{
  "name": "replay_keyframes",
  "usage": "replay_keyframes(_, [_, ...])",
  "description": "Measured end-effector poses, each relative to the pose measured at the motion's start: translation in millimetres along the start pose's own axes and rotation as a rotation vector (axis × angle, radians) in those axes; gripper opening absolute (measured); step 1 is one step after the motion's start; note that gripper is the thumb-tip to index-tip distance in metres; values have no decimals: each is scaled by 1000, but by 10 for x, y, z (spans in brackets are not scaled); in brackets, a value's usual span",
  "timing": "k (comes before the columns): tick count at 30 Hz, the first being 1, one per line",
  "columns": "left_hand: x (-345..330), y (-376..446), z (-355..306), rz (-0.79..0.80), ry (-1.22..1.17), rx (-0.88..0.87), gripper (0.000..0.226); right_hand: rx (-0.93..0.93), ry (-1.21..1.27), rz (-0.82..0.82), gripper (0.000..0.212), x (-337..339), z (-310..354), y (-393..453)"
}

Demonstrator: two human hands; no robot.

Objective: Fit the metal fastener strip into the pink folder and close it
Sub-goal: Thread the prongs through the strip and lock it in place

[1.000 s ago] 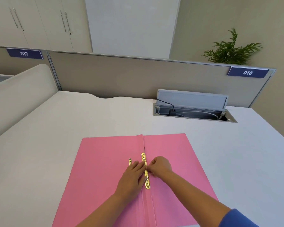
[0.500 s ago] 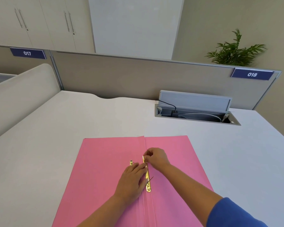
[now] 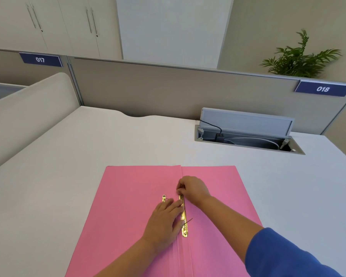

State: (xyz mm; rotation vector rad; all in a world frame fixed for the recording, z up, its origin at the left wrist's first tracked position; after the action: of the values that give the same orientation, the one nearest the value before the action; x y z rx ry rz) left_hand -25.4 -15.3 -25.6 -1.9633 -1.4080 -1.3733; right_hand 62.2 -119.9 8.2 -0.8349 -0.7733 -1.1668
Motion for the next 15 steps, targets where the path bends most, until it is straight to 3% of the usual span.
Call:
replay_keyframes(7, [-21, 4, 8, 24, 21, -5, 39, -118, 87, -22, 14, 56, -86, 171])
replay_keyframes(15, [52, 0, -42, -29, 91, -53, 34, -83, 293, 55, 14, 90, -161, 102])
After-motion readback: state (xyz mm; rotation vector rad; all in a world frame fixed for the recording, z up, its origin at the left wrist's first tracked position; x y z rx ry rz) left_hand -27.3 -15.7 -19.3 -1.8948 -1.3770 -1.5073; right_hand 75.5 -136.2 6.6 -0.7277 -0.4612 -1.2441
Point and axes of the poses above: each hand's wrist, its own y-axis towards the middle knuckle, its own x-axis out of the back of the hand, z = x × y, the point moved 6 cm from there along y, towards the middle knuckle, and after that the axes turned 3 degrees about z, right-handed, at the moved point
